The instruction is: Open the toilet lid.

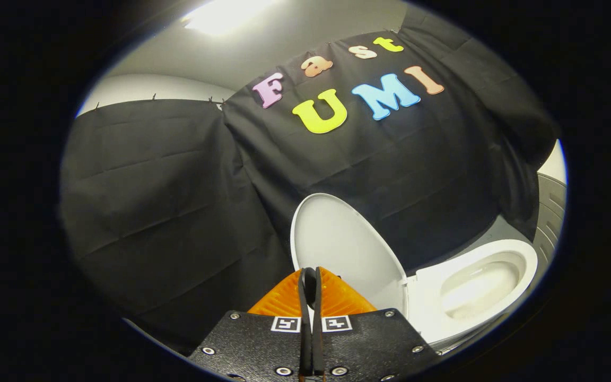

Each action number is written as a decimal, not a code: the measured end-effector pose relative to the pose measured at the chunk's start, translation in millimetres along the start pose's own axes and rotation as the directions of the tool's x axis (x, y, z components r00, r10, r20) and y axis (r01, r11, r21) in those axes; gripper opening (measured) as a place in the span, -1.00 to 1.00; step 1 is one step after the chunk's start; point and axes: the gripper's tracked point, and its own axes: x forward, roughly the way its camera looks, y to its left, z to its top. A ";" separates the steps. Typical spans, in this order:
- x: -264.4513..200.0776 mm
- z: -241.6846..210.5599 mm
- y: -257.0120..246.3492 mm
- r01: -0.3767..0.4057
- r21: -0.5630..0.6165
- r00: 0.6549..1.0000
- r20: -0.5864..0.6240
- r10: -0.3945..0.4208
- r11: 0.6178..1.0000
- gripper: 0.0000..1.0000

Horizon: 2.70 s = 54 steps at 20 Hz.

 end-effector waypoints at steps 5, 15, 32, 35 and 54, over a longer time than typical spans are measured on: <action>10.4 -15.7 14.8 -0.029 0.015 1.000 -0.004 0.029 0.999 -1.00; 18.5 -20.9 33.5 -0.123 -0.031 0.992 0.017 0.124 0.992 -0.79; -120.2 102.7 -38.0 -0.075 -0.212 0.976 0.186 0.115 0.974 0.90; -142.3 123.6 -68.8 -0.030 -0.224 0.971 0.224 0.082 0.974 0.91; -214.1 120.8 -205.0 0.199 -0.467 0.959 0.275 -0.072 0.862 0.91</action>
